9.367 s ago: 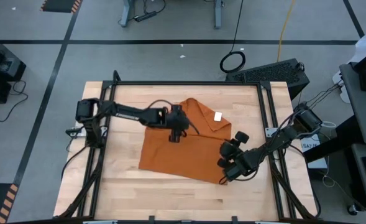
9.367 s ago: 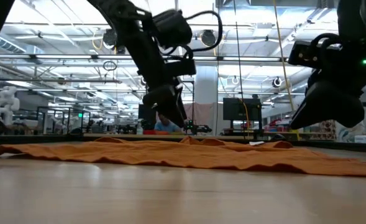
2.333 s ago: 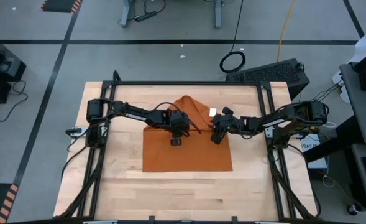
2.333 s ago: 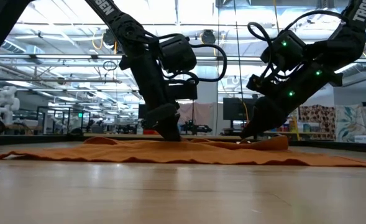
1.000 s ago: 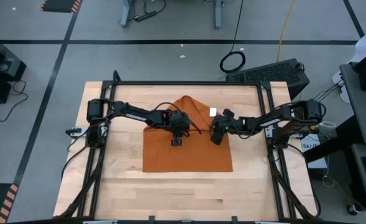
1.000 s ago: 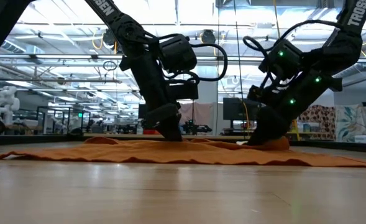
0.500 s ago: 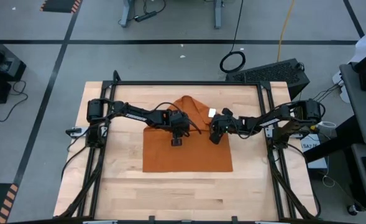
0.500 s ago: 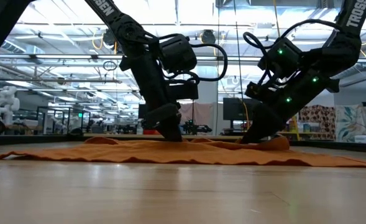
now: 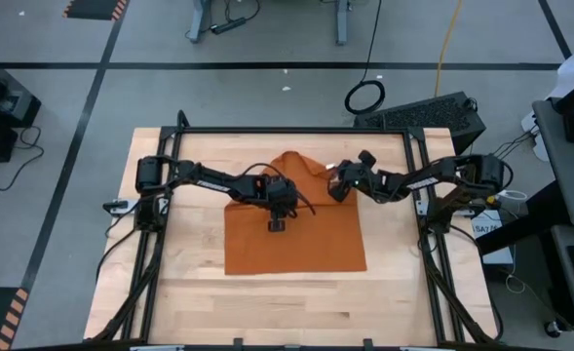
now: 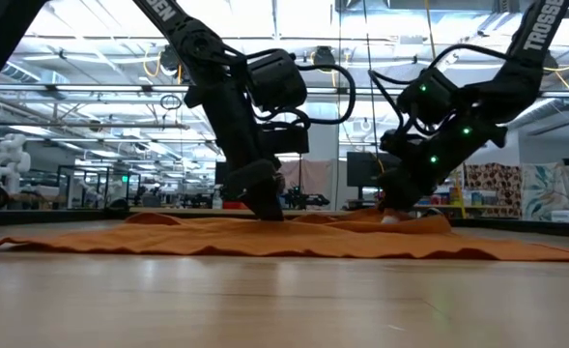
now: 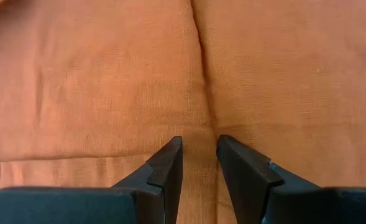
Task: Roll towel into tight, uniform cylinder
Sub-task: Fold the brown towel
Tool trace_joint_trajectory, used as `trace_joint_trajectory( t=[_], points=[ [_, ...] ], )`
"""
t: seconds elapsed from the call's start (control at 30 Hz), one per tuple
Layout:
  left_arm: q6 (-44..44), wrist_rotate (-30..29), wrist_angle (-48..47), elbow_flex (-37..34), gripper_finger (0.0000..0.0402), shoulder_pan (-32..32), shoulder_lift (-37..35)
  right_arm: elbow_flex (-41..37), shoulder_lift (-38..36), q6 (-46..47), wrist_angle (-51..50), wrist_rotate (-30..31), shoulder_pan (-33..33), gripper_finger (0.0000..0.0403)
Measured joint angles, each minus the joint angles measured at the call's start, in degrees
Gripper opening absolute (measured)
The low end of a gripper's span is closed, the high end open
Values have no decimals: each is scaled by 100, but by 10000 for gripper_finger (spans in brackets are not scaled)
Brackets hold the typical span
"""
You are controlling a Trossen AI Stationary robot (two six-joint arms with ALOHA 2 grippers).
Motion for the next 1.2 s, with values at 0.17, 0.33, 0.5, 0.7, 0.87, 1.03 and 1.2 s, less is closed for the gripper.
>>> trace_joint_trajectory(
  t=[0.17, 0.33, 0.5, 0.7, 0.87, 1.03, 1.2],
  points=[
    [-4, 0, -131, 0, 115, -71, -4, 201, 0, -290, -33, -39, -198, 4],
    [-5, -1, -137, -2, 115, -101, -4, 493, 0, -391, -217, 0, -346, 4],
    [-7, -2, -137, -2, 115, -101, -4, 901, 0, -429, -1095, 133, -559, 6],
    [-22, -7, -137, -6, 115, -101, -19, 1413, 0, -413, -2120, 425, -784, 41],
    [-322, -2, -233, -26, 115, -106, -158, 1695, 0, -333, -2479, 415, -797, 87],
    [-500, -96, -392, -31, 115, -112, -421, 2058, 0, 357, -3468, 438, -681, 120],
    [-601, -201, -634, -30, 115, -110, -626, 1945, 0, 1367, -3942, -25, -236, 130]
  ],
)
